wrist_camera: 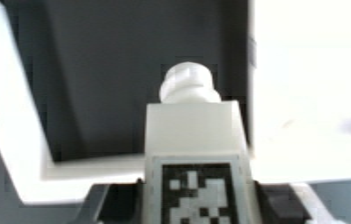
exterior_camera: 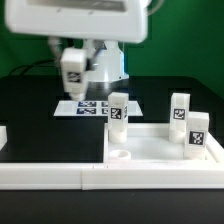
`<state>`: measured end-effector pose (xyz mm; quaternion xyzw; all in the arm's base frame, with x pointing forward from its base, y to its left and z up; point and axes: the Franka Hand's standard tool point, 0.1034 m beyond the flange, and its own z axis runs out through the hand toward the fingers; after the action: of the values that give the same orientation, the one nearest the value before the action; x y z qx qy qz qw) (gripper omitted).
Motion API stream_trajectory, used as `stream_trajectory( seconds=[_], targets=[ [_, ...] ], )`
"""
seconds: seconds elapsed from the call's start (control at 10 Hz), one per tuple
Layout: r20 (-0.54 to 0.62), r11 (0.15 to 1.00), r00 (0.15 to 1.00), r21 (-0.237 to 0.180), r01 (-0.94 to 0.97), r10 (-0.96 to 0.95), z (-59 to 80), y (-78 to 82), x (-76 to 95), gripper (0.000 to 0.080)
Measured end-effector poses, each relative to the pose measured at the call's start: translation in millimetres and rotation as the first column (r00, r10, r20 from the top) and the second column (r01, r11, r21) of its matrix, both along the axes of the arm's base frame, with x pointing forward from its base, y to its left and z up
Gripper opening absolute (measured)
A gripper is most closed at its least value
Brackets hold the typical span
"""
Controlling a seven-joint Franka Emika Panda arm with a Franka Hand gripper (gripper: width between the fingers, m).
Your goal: Assemble square table
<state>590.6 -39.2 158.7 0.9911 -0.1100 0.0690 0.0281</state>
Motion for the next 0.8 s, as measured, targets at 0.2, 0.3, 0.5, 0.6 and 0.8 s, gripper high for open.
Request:
stream_trajectory(
  seconds=[0.2, 0.3, 0.5, 0.6, 0.8],
  targets=[
    [0.137, 1.0, 0.99, -0.022, -0.018, 0.021, 2.1, 7.7, 12.0, 0.029],
    [0.168, 0.999, 0.985, -0.027, -0.019, 0.023, -2.3, 7.7, 7.7, 0.029],
    [0.349, 0.997, 0.935, -0.067, -0.032, 0.054, -1.6, 9.6, 11.3, 0.029],
    [0.374, 0.997, 0.926, -0.074, -0.03, 0.056, -4.1, 9.3, 10.5, 0.029],
    [0.475, 0.995, 0.878, -0.099, -0.019, 0.064, -7.5, 10.4, 11.2, 0.029]
  ],
)
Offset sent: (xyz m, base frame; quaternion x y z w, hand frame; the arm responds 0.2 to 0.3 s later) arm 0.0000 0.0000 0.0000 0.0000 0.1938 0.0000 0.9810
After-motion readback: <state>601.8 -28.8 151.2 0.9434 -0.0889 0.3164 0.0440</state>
